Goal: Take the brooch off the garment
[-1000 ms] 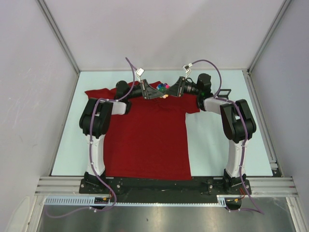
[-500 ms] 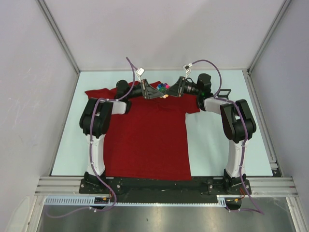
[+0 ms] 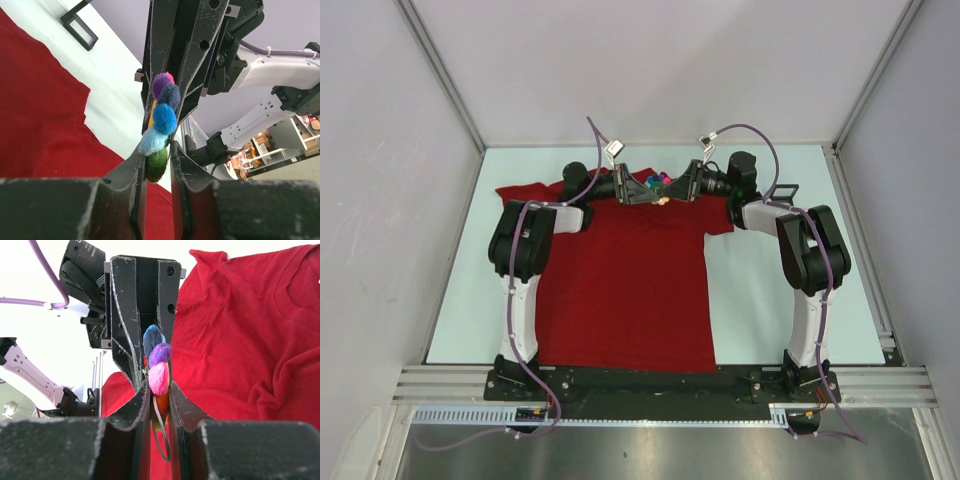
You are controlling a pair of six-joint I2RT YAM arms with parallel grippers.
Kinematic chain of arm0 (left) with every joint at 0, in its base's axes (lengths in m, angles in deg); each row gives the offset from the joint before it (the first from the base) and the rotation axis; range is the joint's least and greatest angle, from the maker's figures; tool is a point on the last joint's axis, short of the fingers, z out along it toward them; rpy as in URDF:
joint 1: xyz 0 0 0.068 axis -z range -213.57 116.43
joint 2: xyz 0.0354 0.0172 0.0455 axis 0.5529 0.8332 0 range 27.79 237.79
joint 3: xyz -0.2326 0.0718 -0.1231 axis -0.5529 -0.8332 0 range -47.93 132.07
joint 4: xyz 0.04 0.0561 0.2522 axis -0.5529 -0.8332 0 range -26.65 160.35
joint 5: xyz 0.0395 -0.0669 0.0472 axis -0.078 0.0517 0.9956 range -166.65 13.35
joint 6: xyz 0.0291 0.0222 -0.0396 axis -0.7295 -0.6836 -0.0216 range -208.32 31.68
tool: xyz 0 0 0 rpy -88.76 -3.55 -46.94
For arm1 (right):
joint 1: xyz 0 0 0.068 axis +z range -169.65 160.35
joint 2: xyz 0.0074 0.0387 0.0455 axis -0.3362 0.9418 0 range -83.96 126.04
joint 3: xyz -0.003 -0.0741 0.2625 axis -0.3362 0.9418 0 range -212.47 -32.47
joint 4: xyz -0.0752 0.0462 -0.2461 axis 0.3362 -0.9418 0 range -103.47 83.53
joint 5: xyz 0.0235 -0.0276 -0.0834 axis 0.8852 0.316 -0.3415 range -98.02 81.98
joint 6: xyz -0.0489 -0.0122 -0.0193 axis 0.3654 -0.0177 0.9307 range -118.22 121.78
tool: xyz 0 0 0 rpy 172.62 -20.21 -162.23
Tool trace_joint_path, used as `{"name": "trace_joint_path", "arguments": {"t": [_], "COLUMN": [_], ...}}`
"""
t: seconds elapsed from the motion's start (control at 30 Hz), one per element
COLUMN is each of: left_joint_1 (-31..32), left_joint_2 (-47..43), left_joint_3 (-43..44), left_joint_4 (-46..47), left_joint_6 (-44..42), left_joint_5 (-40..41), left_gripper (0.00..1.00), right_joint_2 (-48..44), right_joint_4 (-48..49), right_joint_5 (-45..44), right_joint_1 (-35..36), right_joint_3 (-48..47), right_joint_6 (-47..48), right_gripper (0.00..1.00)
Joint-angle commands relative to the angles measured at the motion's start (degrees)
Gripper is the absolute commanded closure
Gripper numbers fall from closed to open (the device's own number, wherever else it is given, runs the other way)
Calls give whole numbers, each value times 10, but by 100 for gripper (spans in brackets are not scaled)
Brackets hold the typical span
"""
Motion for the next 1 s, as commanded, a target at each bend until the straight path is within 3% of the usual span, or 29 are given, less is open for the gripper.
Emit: {"name": "trace_joint_path", "arguments": {"t": [0.0, 0.5, 0.73, 0.97], "left_joint_1": [38, 39, 46, 48], "left_joint_2": [-4, -29, -47, -66], "left_joint_3": [42, 63, 91, 100], "left_joint_4": [51, -180, -358, -428], "left_joint_6": [15, -135, -250, -319], "left_joint_5": [-27, -21, -4, 15], "left_gripper": [93, 99, 99, 98], "right_joint_2": [-4, -12, -15, -15], "right_joint_4": [-36, -128, -181, -226], "right_joint_5": [-11, -21, -28, -41], "right_joint_1": [38, 58, 71, 81], "right_joint_3": [-16, -38, -54, -69], "right_joint_6": [32, 116, 164, 198], "right_gripper": [100, 100, 100, 100]}}
